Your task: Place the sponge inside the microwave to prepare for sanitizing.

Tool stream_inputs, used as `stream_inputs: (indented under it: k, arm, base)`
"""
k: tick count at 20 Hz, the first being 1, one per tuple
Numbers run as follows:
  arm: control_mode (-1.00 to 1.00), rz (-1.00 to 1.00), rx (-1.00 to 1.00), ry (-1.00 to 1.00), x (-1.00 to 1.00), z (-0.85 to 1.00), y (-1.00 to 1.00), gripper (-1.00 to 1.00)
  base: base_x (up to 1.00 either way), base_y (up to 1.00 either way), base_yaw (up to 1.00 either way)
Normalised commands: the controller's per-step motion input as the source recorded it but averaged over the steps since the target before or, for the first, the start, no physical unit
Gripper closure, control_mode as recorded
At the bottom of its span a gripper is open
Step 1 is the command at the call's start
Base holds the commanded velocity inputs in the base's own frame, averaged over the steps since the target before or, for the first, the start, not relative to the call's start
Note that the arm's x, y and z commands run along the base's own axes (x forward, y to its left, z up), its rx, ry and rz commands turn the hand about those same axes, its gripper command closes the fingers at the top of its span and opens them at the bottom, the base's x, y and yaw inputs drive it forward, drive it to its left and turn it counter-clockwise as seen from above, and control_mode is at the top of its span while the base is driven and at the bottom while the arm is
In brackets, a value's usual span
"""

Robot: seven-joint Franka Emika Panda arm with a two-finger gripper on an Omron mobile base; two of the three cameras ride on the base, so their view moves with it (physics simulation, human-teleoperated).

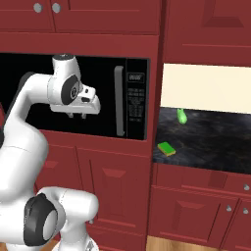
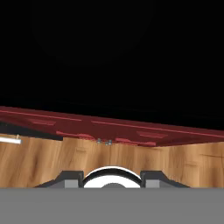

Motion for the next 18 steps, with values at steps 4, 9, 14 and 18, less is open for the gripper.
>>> stream_inputs:
  k: [4, 9, 14, 18]
  arm:
    - [-1.0, -0.02, 0.0, -0.01, -0.11, -0.01, -0.05, -1.0]
    - [-1.0, -0.04, 0.07, -0.15, -0.43, -0.03, -0.2, -1.0]
    - [-1.0, -0.08, 0.04, -0.2, -0.41, -0.03, -0.27, -1.0]
    - [-1.0, -0.12, 0.03, -0.08, -0.25, 0.0, -0.28, -1.0]
  base:
    - [0.0, 0.0, 0.0]
    - [0.0, 0.0, 0.0]
    - [0.0, 0.0, 0.0]
    - [0.0, 0.0, 0.0]
